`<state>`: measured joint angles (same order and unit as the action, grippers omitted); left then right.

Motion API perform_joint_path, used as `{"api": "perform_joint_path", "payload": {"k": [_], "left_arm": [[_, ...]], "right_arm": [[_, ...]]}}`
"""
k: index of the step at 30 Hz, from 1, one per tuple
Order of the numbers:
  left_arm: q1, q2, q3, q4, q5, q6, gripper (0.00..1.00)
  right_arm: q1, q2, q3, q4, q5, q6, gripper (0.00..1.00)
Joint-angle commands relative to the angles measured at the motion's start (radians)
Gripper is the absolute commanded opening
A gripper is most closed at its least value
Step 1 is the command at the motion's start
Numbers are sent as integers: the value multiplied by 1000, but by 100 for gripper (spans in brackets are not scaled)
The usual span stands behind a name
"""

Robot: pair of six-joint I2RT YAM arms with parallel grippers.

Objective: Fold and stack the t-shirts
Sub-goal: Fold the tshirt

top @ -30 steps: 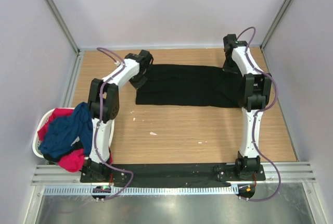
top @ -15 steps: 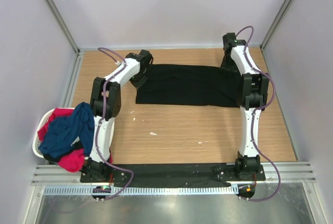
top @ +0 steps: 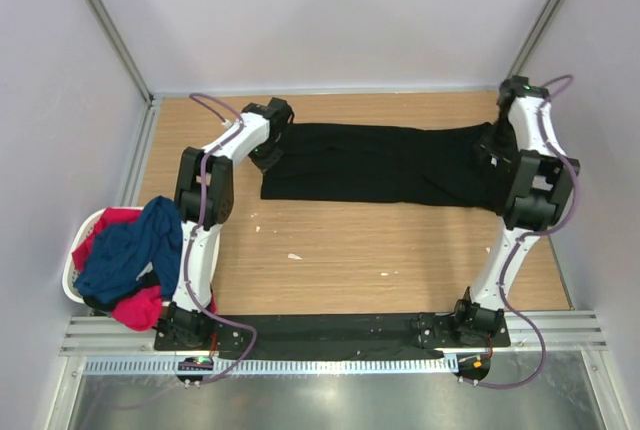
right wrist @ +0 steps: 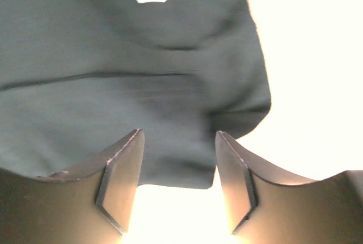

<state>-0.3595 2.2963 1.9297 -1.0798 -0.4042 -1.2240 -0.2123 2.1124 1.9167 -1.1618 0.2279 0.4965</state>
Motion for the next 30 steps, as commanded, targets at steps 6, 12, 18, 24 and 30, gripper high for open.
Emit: {"api": "perform_joint_path", "payload": {"k": [6, 12, 18, 24, 30], "left_arm": [[13, 9, 20, 6, -2, -6, 0], [22, 5, 17, 9, 2, -5, 0], [22, 0, 6, 6, -1, -9, 0], [22, -9, -8, 9, 2, -20, 0], [24, -11, -15, 11, 7, -22, 0]], "right_arm": [[-85, -89, -179, 66, -73, 60, 53], [-85, -66, -176, 125, -114, 50, 49], [-85, -40, -194, 133, -105, 37, 47], [-85, -65, -248, 122, -59, 39, 46], [-84, -63, -283, 166, -93, 60, 40]]}}
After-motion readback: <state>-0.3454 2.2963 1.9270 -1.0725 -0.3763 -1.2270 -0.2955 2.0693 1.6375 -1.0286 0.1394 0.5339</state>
